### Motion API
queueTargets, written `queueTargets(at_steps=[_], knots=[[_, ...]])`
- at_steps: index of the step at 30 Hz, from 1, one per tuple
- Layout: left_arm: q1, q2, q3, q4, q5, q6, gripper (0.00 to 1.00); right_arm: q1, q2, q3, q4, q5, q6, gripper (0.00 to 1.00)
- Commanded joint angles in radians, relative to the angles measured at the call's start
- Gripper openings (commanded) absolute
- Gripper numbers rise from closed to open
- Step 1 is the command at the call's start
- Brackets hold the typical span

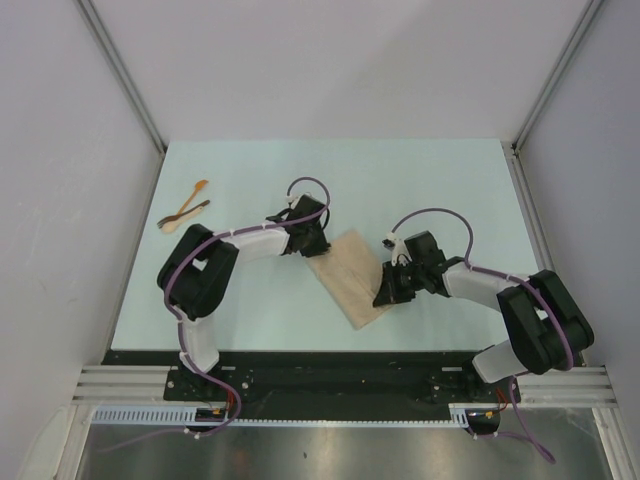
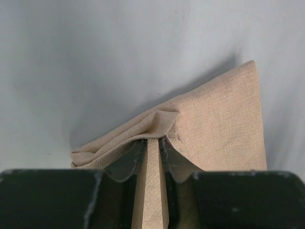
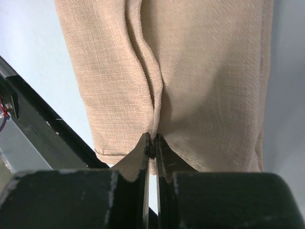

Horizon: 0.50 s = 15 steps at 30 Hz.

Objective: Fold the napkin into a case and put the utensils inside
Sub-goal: Fold the lower triangle-folded napkin at the center of the board.

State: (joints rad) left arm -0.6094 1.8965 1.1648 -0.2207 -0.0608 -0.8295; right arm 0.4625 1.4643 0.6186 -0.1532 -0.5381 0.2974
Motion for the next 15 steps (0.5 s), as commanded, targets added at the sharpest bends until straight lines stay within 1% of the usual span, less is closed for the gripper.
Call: queueTargets(at_steps=[1, 8, 10, 13, 14, 15], knots=[[0.008, -0.045, -0.045, 0.009, -0.094, -0.033, 0.2, -0.019, -0.007, -0.005, 0.007, 0.018, -0.026, 0.0], [0.008, -0.079, -0.066, 0.034, -0.109, -0.016, 0.18, -0.025, -0.015, 0.006, -0.006, 0.041, -0.027, 0.0], [0.01, -0.082, -0.068, 0.041, -0.108, -0.016, 0.18, -0.027, -0.007, 0.009, -0.02, 0.047, -0.029, 0.01], [0.01, -0.085, -0.062, 0.055, -0.077, 0.003, 0.19, -0.028, -0.002, 0.012, -0.028, 0.043, -0.029, 0.08], [0.007, -0.089, -0.06, 0.06, -0.05, 0.006, 0.2, -0.028, -0.008, 0.016, -0.029, 0.043, -0.027, 0.15], [0.007, -0.099, -0.057, 0.058, -0.044, 0.009, 0.2, -0.028, -0.016, 0.021, -0.031, 0.044, -0.026, 0.19]])
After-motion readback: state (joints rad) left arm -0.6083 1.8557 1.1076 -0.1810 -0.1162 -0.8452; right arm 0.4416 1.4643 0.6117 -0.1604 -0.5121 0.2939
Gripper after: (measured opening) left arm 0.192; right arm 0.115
